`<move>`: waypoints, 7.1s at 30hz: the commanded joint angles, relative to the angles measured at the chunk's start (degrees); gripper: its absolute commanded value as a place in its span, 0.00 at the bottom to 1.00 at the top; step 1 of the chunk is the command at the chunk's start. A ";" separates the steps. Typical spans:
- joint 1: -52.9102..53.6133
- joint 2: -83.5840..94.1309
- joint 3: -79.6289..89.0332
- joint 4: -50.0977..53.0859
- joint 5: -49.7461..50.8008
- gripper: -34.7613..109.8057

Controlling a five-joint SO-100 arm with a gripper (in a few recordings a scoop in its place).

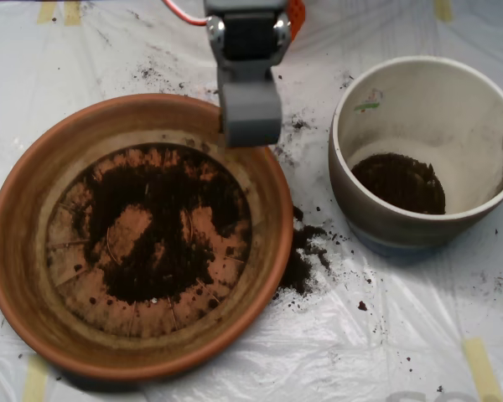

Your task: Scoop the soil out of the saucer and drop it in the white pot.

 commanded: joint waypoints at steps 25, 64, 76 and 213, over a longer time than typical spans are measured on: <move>-27.16 -10.11 -23.73 8.35 5.45 0.41; 4.75 -3.16 -8.70 1.85 15.03 0.52; 20.21 0.09 20.74 -13.45 13.01 0.52; 11.69 -8.53 9.32 -6.24 4.92 0.65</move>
